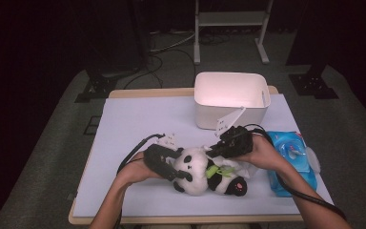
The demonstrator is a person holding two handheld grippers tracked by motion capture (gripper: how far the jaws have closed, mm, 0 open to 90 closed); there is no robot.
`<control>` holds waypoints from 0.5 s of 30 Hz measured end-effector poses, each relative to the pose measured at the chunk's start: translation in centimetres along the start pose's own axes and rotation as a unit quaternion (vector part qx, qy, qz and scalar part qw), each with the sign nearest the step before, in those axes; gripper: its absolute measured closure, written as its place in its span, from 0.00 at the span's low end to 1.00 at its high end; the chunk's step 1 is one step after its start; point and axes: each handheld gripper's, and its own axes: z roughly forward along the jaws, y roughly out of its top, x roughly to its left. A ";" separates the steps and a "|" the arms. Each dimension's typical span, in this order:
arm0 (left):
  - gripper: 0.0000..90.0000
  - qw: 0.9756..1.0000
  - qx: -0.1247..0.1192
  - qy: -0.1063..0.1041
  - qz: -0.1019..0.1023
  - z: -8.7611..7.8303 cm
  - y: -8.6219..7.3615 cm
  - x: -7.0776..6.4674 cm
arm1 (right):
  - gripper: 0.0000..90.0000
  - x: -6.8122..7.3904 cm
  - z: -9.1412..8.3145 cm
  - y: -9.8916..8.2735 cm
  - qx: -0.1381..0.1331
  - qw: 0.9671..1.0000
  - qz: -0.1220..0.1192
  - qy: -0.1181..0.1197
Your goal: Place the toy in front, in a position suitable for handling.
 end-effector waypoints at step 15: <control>0.33 0.999 0.002 0.001 0.043 -1.1 2.8 -0.6 | 0.93 0.1 2.1 -1.3 0.013 1.000 0.010 0.026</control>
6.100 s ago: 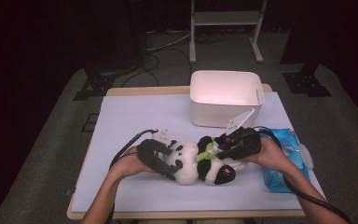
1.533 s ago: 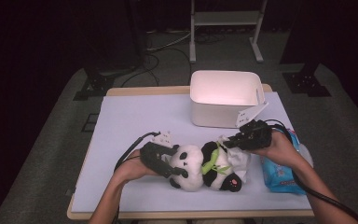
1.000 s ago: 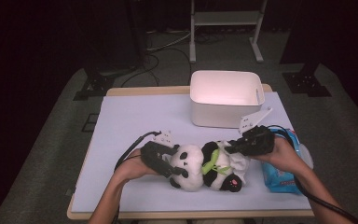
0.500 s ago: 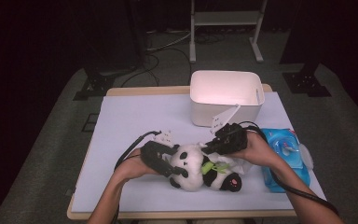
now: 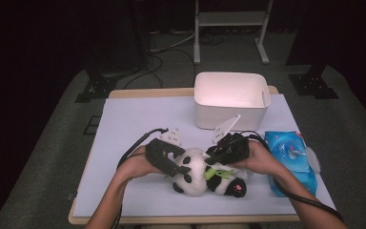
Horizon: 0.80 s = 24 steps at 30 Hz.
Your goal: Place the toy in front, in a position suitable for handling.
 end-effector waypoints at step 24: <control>0.97 0.999 -0.011 -0.022 0.043 2.3 3.2 -0.5 | 0.80 0.8 -1.5 -0.5 -0.013 1.000 -0.008 -0.007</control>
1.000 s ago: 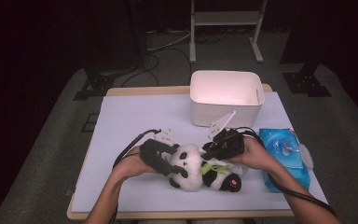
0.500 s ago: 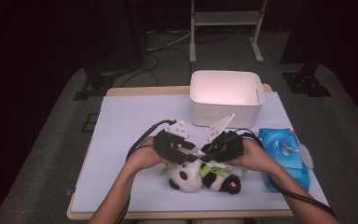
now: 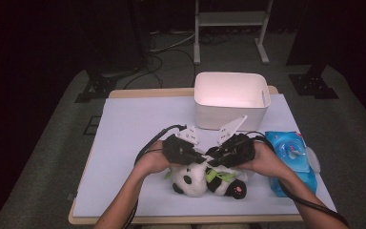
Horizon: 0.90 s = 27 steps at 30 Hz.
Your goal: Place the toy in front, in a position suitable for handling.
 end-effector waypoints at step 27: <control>0.92 1.000 -0.003 -0.002 -0.008 0.0 -0.3 0.3 | 0.97 -0.1 -2.4 -2.8 -0.038 0.998 0.039 -0.034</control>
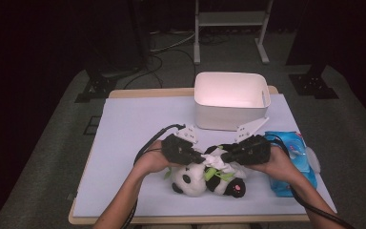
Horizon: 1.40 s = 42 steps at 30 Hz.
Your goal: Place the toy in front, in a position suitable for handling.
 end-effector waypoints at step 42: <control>0.48 0.998 0.000 0.031 -0.053 -1.4 -3.9 0.7 | 0.96 -0.3 1.0 0.8 0.018 0.999 -0.017 -0.043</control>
